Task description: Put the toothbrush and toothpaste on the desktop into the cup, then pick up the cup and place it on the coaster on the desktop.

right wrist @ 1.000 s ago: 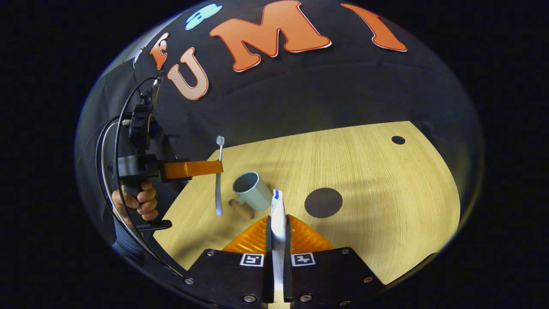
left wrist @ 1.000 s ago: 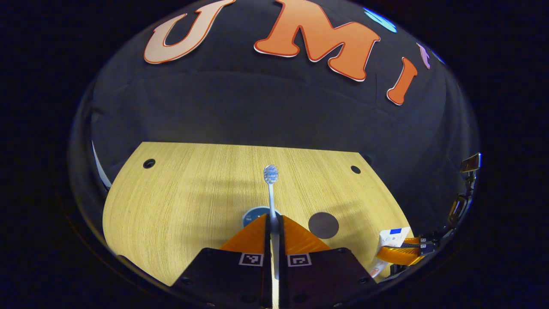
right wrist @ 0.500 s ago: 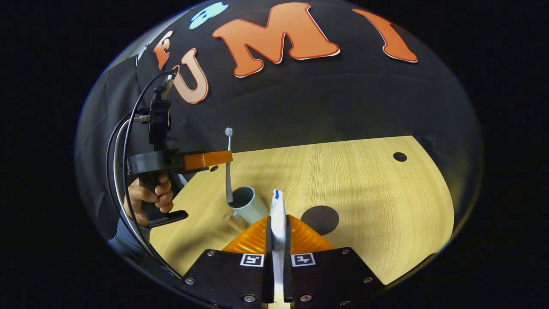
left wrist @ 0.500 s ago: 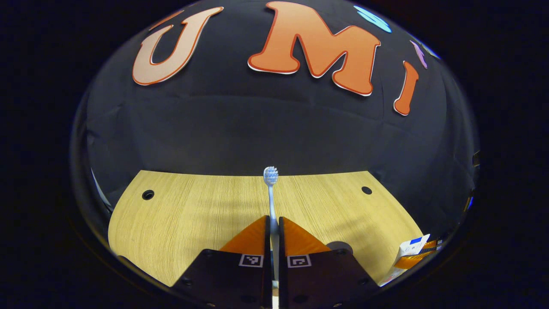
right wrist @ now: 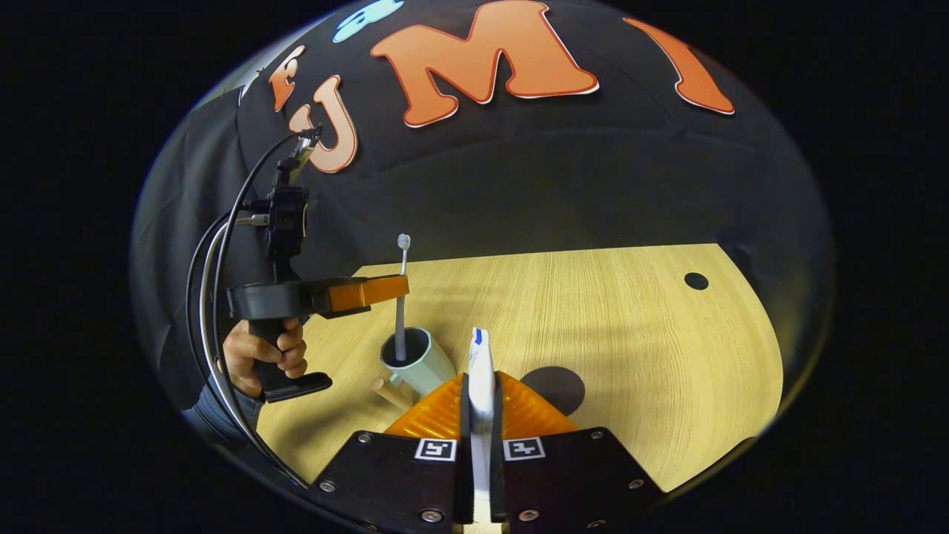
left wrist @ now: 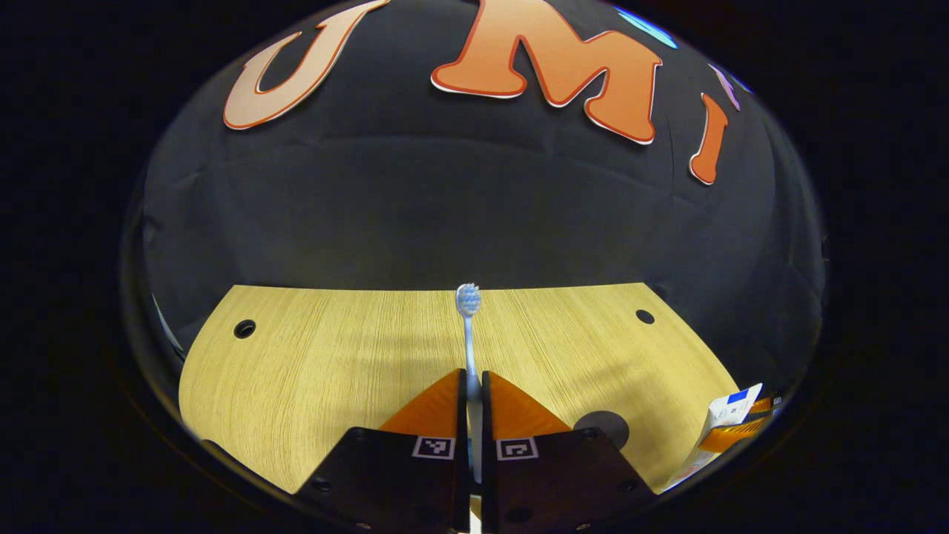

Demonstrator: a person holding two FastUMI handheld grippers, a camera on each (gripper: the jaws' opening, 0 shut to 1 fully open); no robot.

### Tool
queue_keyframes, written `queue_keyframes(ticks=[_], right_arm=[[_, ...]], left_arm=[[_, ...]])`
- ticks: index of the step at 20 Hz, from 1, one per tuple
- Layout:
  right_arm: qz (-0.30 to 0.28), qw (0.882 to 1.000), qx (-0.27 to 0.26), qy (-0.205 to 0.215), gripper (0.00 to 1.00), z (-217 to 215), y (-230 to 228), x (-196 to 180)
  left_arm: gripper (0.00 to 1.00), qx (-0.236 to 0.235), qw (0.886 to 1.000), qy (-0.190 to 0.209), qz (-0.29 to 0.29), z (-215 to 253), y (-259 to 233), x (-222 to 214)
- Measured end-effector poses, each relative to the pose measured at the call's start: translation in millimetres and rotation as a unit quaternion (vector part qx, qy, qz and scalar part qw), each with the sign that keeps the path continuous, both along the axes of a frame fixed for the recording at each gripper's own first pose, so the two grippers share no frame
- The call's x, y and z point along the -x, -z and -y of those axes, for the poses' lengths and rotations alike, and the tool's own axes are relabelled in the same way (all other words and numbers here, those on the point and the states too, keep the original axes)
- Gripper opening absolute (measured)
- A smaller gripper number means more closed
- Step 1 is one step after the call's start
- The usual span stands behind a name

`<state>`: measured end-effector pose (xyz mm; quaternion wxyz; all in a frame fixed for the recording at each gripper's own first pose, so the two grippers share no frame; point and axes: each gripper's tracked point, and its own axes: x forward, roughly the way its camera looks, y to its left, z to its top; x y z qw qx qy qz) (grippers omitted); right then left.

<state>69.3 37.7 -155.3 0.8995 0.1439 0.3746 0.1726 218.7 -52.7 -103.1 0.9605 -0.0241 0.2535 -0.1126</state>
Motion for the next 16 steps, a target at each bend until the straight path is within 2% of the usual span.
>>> queue_keyframes(ticks=[8,13,16], right_arm=[[0.028,1.000,0.001,0.009,0.09,-5,-7,-15],[0.039,0.999,0.005,0.002,0.08,-14,-12,-17],[0.055,0.998,0.001,0.001,0.09,-20,-24,-23]], left_arm=[[0.06,-0.010,0.999,0.023,0.021,9,19,11],[0.12,-0.026,0.998,0.049,-0.004,13,38,38],[0.20,-0.042,0.997,0.057,0.007,8,37,57]])
